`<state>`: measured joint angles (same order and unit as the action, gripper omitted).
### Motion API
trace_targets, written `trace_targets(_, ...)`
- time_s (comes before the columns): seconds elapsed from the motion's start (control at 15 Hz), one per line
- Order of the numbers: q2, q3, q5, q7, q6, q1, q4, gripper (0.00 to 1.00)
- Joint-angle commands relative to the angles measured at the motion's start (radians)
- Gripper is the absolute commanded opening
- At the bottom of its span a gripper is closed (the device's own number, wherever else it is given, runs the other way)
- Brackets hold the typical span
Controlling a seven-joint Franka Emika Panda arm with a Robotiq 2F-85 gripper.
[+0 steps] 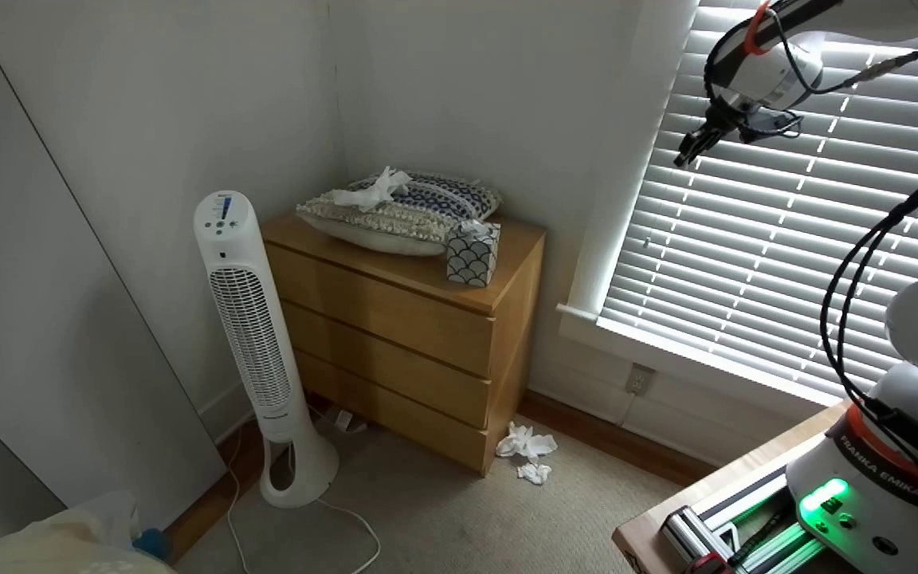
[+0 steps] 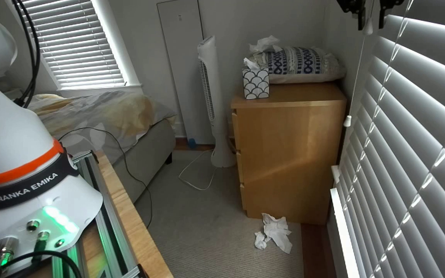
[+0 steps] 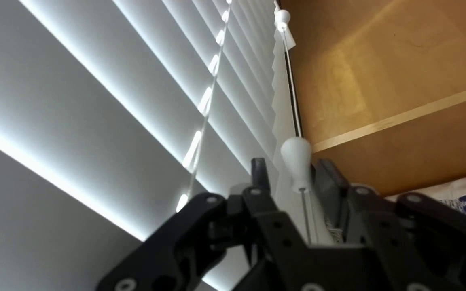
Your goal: Pull the white rope on the right downwards
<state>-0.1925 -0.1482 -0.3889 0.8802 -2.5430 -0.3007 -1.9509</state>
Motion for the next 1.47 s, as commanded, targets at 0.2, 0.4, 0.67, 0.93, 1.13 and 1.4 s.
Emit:
trace_targets(0.2,0.006,0.001,0.023,-0.047,0.043,-0.007,-0.012,0.09)
trace_targets(0.4,0.009,-0.002,0.033,-0.071,0.06,-0.004,-0.017,0.05)
trace_targets(0.67,0.012,-0.011,0.065,-0.134,0.107,-0.001,-0.026,0.05)
trace_targets(0.93,-0.006,-0.024,0.118,-0.232,0.186,0.001,-0.046,0.05)
trace_targets(1.13,-0.024,-0.022,0.135,-0.294,0.17,0.006,-0.074,0.05)
trace_targets(1.4,-0.063,-0.011,0.146,-0.384,0.121,0.017,-0.093,0.05)
